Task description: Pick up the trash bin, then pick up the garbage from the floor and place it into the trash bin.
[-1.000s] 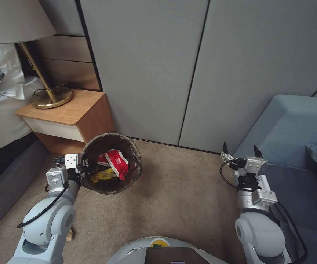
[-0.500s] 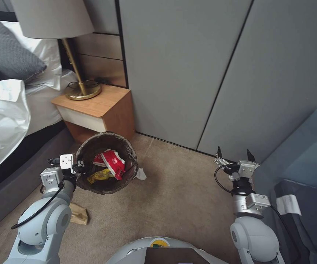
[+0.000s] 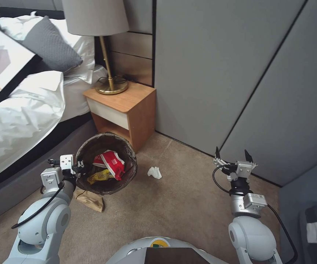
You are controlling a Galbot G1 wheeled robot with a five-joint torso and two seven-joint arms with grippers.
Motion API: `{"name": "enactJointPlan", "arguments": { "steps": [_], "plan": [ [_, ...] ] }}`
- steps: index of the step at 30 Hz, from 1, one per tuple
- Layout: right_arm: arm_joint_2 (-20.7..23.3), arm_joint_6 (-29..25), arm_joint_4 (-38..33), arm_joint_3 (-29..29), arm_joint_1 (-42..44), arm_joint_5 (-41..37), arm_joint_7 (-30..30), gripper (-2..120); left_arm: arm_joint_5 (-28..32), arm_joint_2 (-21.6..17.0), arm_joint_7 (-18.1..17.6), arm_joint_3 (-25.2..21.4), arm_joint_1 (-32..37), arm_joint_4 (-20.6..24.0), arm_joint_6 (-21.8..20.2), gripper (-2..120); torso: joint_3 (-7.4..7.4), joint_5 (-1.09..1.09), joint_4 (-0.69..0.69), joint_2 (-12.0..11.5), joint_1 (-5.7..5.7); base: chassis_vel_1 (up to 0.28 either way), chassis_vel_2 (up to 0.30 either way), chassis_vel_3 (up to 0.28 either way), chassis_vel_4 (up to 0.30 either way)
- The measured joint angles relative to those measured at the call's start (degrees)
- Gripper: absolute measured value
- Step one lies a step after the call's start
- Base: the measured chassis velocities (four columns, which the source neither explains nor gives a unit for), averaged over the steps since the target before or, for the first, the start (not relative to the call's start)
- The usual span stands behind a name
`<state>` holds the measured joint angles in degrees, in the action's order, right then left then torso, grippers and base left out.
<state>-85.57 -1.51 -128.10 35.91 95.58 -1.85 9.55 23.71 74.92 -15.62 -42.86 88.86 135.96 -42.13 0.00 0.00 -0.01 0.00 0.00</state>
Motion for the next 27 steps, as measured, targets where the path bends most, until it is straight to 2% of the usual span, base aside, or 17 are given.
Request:
{"name": "enactJointPlan", "arguments": {
  "steps": [10,25,27],
  "plan": [
    [0.19,-0.12,0.69,-0.11,-0.64,0.0,0.04,100,-0.16,-0.22,0.0,0.75,-0.13,-0.08,0.0,0,0.0,0.01,0.02,0.0,0.0,0.065,0.073,0.074,0.075],
    [0.55,-0.21,0.27,-0.41,0.01,-0.04,0.36,100,0.16,-0.37,-0.32,0.97,-0.15,0.0,0.0,0,0.0,0.01,0.0,0.0,0.0,0.0,0.0,0.0,0.0],
    [1.97,2.55,-0.06,-1.65,-0.51,-0.73,1.42,100,-0.42,-0.29,-0.23,1.14,-0.1,0.0,0.0,0,0.0,0.0,-0.02,0.0,0.0,0.0,0.0,0.0,0.0]
  ]
}}
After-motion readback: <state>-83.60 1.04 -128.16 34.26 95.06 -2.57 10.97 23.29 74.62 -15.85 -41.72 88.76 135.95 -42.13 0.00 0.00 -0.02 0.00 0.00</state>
